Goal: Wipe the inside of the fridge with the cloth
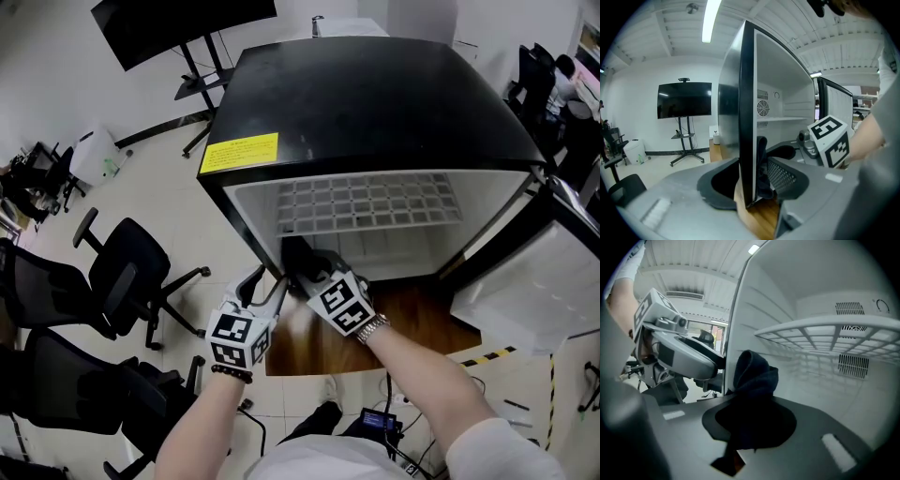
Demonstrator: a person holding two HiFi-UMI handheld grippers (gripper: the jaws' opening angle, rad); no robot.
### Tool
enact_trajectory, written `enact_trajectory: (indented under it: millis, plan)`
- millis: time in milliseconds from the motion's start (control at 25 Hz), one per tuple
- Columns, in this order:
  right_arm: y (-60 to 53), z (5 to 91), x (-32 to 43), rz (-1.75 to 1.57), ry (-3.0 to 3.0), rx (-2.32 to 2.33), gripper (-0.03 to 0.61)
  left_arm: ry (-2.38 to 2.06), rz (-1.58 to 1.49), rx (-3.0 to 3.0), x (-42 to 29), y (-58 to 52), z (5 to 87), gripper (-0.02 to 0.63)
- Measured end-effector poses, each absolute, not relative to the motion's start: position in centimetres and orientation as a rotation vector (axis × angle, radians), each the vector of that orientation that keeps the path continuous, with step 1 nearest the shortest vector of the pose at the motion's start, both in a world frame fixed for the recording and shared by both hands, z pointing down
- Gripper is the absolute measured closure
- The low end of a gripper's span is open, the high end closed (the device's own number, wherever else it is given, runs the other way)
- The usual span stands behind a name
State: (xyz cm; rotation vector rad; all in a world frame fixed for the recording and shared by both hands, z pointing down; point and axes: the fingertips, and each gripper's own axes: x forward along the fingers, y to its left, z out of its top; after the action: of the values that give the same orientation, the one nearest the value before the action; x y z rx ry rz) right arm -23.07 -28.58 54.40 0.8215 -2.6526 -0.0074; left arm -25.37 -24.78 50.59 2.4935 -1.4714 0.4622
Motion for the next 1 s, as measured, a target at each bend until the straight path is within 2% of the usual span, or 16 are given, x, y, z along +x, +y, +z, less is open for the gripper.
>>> enact_trajectory:
  millis: [1000]
  plan:
    - [-38.4,55.9,-23.2,0.027,-2.576,1.169,0.517,-1.518,0.433,2.479,-25.4,-25.0,50.6,0.433]
